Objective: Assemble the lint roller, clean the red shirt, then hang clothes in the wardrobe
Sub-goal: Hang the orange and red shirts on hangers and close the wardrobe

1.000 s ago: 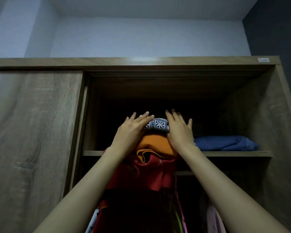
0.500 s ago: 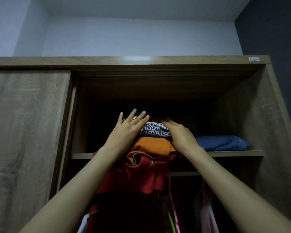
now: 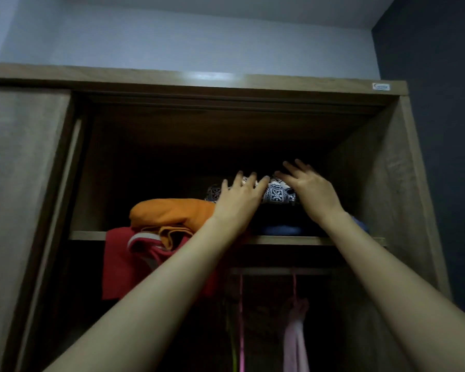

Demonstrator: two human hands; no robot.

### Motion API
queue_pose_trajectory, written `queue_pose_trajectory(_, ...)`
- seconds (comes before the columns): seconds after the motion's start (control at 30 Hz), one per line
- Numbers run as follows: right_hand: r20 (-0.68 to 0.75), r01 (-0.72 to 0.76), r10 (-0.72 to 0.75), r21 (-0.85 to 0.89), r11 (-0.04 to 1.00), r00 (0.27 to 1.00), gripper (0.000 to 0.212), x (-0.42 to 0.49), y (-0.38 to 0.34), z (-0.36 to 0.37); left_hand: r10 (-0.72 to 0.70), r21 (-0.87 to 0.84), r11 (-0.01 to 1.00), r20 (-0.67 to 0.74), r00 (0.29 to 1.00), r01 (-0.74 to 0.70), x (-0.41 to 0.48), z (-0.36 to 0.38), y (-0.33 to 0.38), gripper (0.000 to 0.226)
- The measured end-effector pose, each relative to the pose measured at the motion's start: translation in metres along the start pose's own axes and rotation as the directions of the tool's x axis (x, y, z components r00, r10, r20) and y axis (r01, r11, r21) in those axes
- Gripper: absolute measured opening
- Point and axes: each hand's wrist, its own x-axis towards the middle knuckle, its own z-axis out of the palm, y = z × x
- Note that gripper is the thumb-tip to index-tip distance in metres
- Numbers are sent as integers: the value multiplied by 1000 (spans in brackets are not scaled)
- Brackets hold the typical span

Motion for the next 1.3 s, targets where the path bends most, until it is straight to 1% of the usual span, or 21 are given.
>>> queue_pose_trajectory(0.07,-40,-18,17,-12,1000,999,51,-16,25,-3,11,-64,998,19,1000,-10,2,11,28,58)
queue_pose_trajectory(0.1,-35,-31,31,-10,999,999,52,-25,35,-6,23,-93,995,32,999,-20,2,14,40,60)
queue_pose_trajectory(0.17,44,-44,43,22,999,998,59,-42,49,-8,44,-137,990,37,998,-38,2,19,56,61)
queue_pose_trajectory(0.23,141,-67,53,100,993,989,73,-57,57,-8,38,-178,983,20,999,-34,3,22,62,59)
queue_pose_trajectory(0.27,157,-78,57,135,988,986,78,-62,58,-7,35,-191,981,15,999,-32,3,23,61,60)
queue_pose_trajectory(0.33,142,-82,58,169,982,988,80,-67,61,-3,35,-211,977,7,999,-33,2,25,57,65)
queue_pose_trajectory(0.43,96,-78,63,152,985,993,79,-68,58,2,44,-226,973,2,999,-42,2,26,49,70)
queue_pose_trajectory(0.57,111,-107,91,143,984,990,82,-70,54,7,111,-212,970,-36,993,-116,0,24,43,69)
queue_pose_trajectory(0.63,108,-162,143,191,968,984,74,-69,52,2,116,-197,972,-71,991,-128,-1,22,39,65)
queue_pose_trajectory(0.7,54,-174,166,204,964,985,59,-66,49,-2,100,-156,981,-102,990,-116,-1,21,35,59)
queue_pose_trajectory(0.73,7,-164,165,179,970,986,53,-63,47,-1,96,-132,985,-134,986,-114,1,20,34,56)
queue_pose_trajectory(0.8,-81,-125,133,98,987,988,49,-57,45,7,84,-97,990,-177,981,-103,4,20,34,53)
queue_pose_trajectory(0.83,-90,-113,117,52,992,989,50,-56,45,10,81,-80,992,-150,985,-94,5,22,35,54)
queue_pose_trajectory(0.87,-63,-109,110,17,994,992,55,-57,46,12,81,-68,994,-95,992,-88,5,24,36,57)
queue_pose_trajectory(0.9,-4,-113,113,2,994,994,63,-59,49,13,84,-64,994,-27,996,-86,5,27,35,60)
queue_pose_trajectory(0.97,160,-136,129,34,990,979,80,-63,54,12,98,-67,993,70,993,-93,7,28,31,69)
queue_pose_trajectory(1.0,224,-149,132,59,987,966,84,-65,55,10,104,-79,992,92,990,-97,8,29,29,74)
queue_pose_trajectory(1.07,309,-165,129,93,982,942,83,-67,55,8,107,-116,989,124,987,-93,9,31,26,77)
queue_pose_trajectory(1.17,399,-180,122,112,977,909,78,-67,50,4,112,-163,983,186,976,-81,6,32,29,73)
queue_pose_trajectory(1.23,418,-187,114,139,973,901,78,-68,46,-2,111,-232,971,221,969,-58,2,30,34,75)
queue_pose_trajectory(1.3,395,-203,126,161,966,910,78,-70,42,-5,77,-308,951,204,976,-11,-1,27,38,75)
